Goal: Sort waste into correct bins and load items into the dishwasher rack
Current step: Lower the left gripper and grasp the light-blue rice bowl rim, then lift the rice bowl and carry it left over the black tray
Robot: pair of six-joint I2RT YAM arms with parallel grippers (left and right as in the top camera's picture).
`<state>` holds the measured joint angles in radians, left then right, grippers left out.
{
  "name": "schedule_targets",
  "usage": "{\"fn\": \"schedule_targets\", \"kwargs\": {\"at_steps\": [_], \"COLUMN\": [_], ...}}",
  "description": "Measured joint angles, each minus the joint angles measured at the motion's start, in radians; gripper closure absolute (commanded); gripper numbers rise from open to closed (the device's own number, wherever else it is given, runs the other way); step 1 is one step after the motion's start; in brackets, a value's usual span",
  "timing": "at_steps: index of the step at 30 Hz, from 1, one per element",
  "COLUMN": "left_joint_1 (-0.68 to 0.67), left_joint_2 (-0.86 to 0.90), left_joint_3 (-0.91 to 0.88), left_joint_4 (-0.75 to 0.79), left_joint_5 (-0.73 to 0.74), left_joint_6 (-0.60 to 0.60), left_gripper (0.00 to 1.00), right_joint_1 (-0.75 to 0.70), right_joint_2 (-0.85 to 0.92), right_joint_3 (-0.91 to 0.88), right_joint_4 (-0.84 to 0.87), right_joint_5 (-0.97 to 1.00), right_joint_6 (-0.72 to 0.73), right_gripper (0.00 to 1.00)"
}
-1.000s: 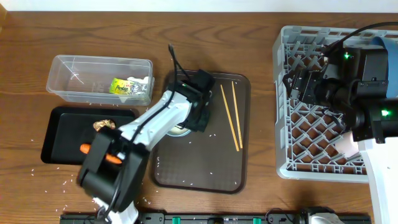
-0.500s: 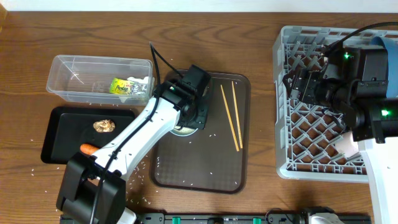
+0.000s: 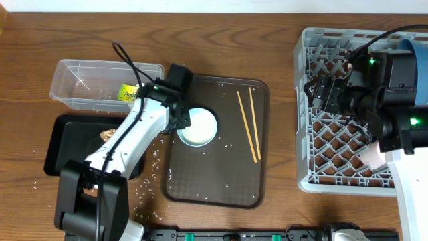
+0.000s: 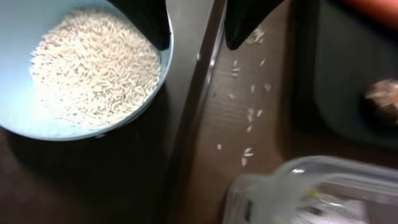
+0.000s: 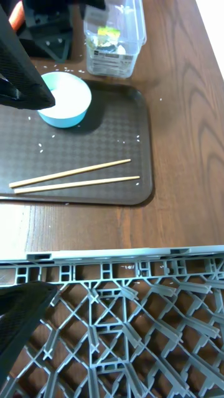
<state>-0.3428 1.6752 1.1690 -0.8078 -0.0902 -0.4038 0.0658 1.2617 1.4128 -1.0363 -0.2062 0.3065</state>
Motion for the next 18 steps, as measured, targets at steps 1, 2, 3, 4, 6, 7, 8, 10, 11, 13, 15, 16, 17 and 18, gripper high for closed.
{"fn": "schedule_targets", "kwargs": {"at_steps": [1,2,3,4,6,7,8,10,11,13,15,16,17,18], "left_joint_1": [0.000,0.000,-0.002,-0.002,-0.001,-0.002,-0.002,-0.002,-0.002,-0.005,-0.012,-0.018,-0.024,-0.032], "left_joint_2": [0.005,0.011,0.018,0.027,0.044,0.052,0.057,0.065,0.069,0.074,0.087,0.097,0.104,0.110], "left_joint_3": [-0.016,-0.031,-0.040,-0.050,-0.058,-0.061,-0.062,-0.063,-0.063,-0.063,-0.063,-0.063,-0.064,-0.066], "left_joint_4": [0.019,0.035,0.046,0.063,0.087,0.098,0.107,0.126,0.134,0.139,0.139,0.138,0.138,0.137], "left_joint_5": [0.010,0.016,0.023,0.030,0.039,0.043,0.053,0.085,0.107,0.143,0.170,0.182,0.191,0.197], "left_joint_6": [0.010,0.018,0.024,0.031,0.043,0.049,0.058,0.079,0.092,0.107,0.118,0.121,0.124,0.131], "left_gripper": [0.70,0.69,0.69,0.69,0.69,0.69,0.69,0.70,0.71,0.74,0.78,0.81,0.86,0.87], "right_joint_1": [0.000,0.000,0.000,0.000,0.000,0.000,0.000,0.000,0.000,0.000,0.000,0.000,0.000,0.000], "right_joint_2": [0.000,0.000,0.000,0.000,0.000,0.000,0.000,0.000,0.000,0.000,0.000,0.000,0.000,0.000], "right_joint_3": [0.000,0.000,0.000,0.000,0.000,0.000,0.000,0.000,0.000,0.000,0.000,0.000,0.000,0.000], "right_joint_4": [0.000,0.000,0.000,0.000,-0.001,-0.001,-0.002,-0.004,-0.006,-0.011,-0.024,-0.027,-0.030,-0.031], "right_joint_5": [0.000,0.000,0.000,0.000,0.000,0.000,0.000,0.000,0.000,0.000,0.000,0.000,0.000,0.000], "right_joint_6": [0.000,0.000,0.000,0.000,0.000,0.000,0.000,0.000,0.000,0.000,-0.001,-0.001,-0.001,0.000], "right_gripper": [0.19,0.19,0.19,0.19,0.19,0.19,0.19,0.19,0.19,0.19,0.18,0.18,0.18,0.18]}}
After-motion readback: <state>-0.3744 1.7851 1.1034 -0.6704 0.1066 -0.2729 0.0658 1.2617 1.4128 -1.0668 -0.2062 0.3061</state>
